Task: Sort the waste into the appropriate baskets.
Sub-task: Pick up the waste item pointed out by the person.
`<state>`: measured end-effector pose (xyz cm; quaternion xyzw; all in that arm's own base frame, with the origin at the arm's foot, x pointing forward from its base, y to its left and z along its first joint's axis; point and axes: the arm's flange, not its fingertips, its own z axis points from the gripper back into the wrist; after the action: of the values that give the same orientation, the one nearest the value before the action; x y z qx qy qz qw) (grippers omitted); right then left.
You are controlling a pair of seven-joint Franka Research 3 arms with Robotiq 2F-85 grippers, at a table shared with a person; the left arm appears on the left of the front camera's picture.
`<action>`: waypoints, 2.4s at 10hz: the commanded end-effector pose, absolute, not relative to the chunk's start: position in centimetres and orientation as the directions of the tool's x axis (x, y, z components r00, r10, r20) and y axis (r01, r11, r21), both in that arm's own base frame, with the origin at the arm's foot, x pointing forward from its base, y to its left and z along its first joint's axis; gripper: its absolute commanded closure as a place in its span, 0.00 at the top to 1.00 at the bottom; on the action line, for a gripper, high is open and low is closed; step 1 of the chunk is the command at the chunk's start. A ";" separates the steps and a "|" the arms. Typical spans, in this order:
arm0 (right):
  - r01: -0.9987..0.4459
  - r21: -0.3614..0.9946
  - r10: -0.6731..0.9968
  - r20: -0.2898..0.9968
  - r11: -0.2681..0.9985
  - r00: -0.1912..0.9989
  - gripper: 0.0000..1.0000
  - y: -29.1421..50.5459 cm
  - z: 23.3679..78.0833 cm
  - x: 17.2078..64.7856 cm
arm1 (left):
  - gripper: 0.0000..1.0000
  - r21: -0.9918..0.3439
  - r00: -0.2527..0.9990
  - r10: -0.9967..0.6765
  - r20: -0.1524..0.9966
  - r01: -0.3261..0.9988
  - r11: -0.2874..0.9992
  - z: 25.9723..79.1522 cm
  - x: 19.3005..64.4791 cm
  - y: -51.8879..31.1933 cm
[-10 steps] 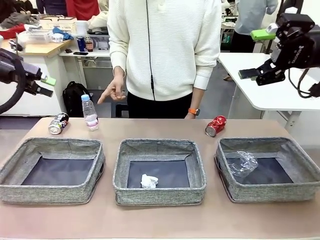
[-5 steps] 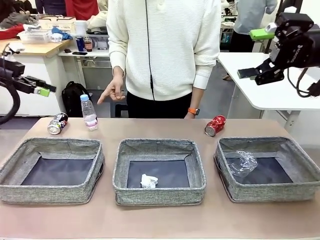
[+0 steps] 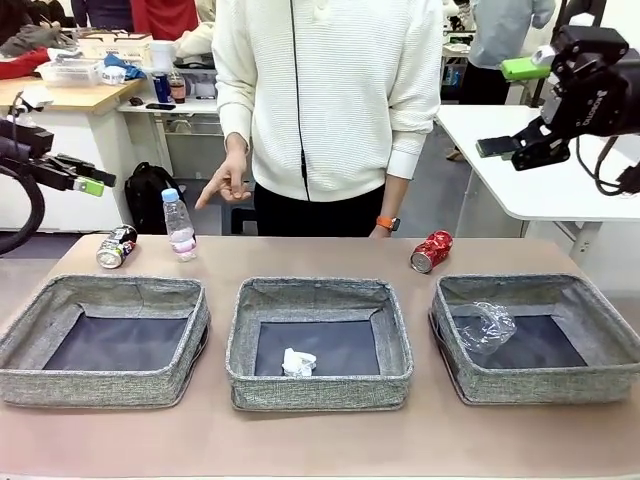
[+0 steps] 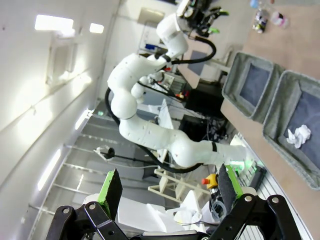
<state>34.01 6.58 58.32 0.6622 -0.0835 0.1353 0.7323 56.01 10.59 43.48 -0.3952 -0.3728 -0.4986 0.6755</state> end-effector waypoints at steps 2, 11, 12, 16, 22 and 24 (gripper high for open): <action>-0.333 0.939 0.086 0.326 0.090 0.942 1.00 6.6 58.4 34.2 | 1.00 -0.053 0.111 -0.353 0.929 0.984 0.171 37.8 60.9 9.7; -0.333 0.939 0.086 0.326 0.090 0.942 1.00 6.6 58.4 34.2 | 1.00 -0.017 0.107 -0.408 0.906 0.976 0.219 32.2 67.0 8.5; -0.333 0.939 0.086 0.326 0.090 0.942 1.00 6.6 58.4 34.2 | 1.00 -0.027 0.115 -0.419 0.901 0.978 0.209 32.3 67.2 8.6; -0.333 0.939 0.086 0.326 0.090 0.942 1.00 6.6 58.4 34.2 | 1.00 -0.043 0.119 -0.456 0.882 0.984 0.173 32.3 67.5 7.1; -0.333 0.939 0.086 0.326 0.090 0.942 1.00 6.6 58.4 34.2 | 1.00 -0.116 0.162 -0.453 0.877 0.985 0.128 31.9 66.8 4.0; -0.333 0.939 0.086 0.326 0.090 0.942 1.00 6.6 58.4 34.2 | 1.00 -0.121 0.164 -0.439 0.883 0.985 0.124 31.7 66.6 3.5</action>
<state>34.02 6.56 58.31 0.6621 -0.0837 0.1350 0.7324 66.95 3.48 31.66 -0.3745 -0.3614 -0.5415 0.6603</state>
